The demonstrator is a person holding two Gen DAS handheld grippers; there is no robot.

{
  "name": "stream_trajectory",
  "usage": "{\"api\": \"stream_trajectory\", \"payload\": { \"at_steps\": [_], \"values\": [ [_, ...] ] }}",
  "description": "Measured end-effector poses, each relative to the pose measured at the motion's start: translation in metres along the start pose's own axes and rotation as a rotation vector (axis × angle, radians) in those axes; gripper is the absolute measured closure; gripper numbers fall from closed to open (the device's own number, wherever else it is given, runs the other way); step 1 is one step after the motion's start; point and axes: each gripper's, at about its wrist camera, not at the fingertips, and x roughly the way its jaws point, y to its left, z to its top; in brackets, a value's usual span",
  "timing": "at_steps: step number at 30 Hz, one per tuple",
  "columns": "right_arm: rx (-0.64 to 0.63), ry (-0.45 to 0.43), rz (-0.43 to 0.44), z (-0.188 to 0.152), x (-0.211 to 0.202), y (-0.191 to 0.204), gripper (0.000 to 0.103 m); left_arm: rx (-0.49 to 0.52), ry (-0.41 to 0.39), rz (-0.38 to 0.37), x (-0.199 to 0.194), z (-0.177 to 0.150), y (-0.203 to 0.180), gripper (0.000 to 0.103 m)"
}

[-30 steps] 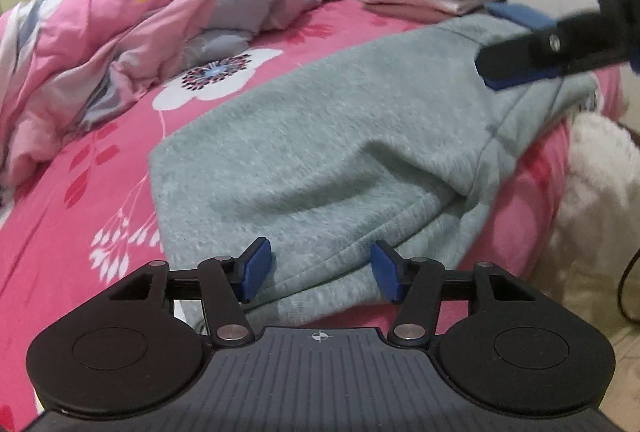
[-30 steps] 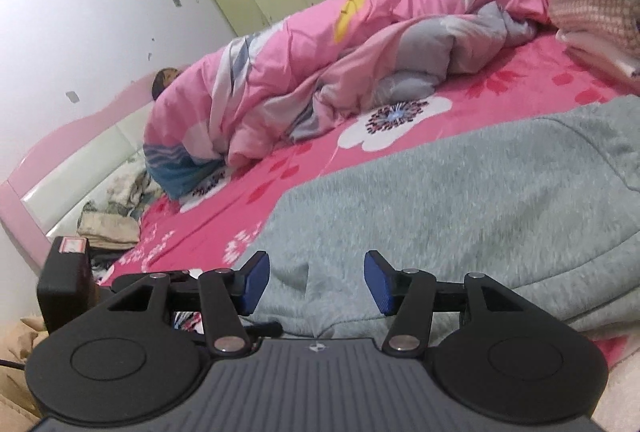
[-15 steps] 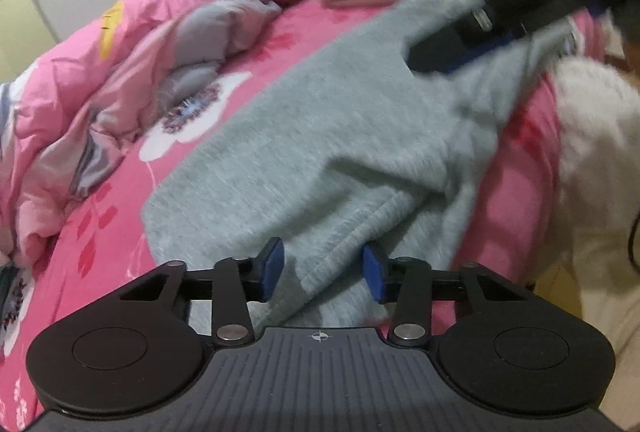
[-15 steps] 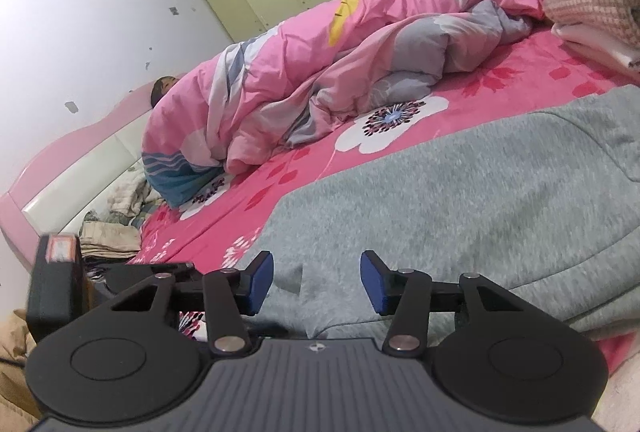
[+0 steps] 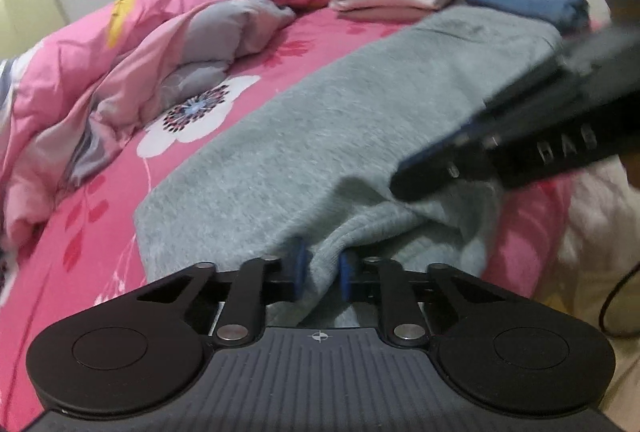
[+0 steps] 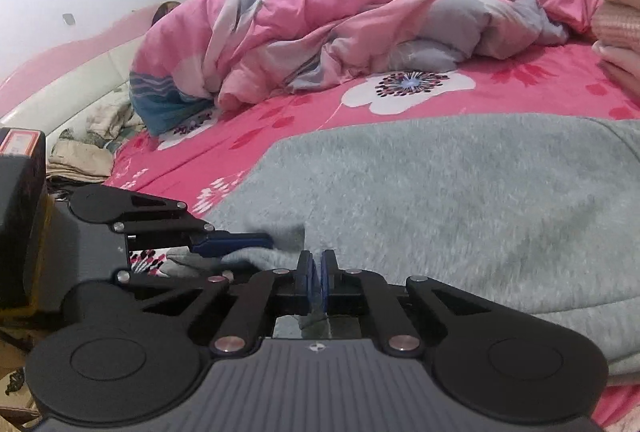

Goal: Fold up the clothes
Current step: 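Grasp the sweatpants edge with both tools and fold it over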

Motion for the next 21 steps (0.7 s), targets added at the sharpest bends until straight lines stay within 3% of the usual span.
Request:
{"api": "stream_trajectory", "payload": {
  "at_steps": [6,10,15,21],
  "values": [
    [0.002,-0.104,0.138,0.003,-0.031,-0.007,0.101,-0.150,-0.054,-0.020,-0.004,0.006,0.017,0.094],
    [0.019,-0.030,0.134,-0.007,-0.007,-0.010,0.101,-0.232,-0.071,-0.052,-0.001,0.009,0.025,0.094],
    [0.147,0.012,0.195,-0.014,-0.013,-0.028,0.100,-0.257,-0.126,-0.056,-0.009,0.007,0.028,0.095],
    [0.205,-0.076,0.277,-0.011,-0.037,-0.045,0.100,-0.250,-0.156,-0.049,-0.013,0.008,0.028,0.095]
  ]
}}
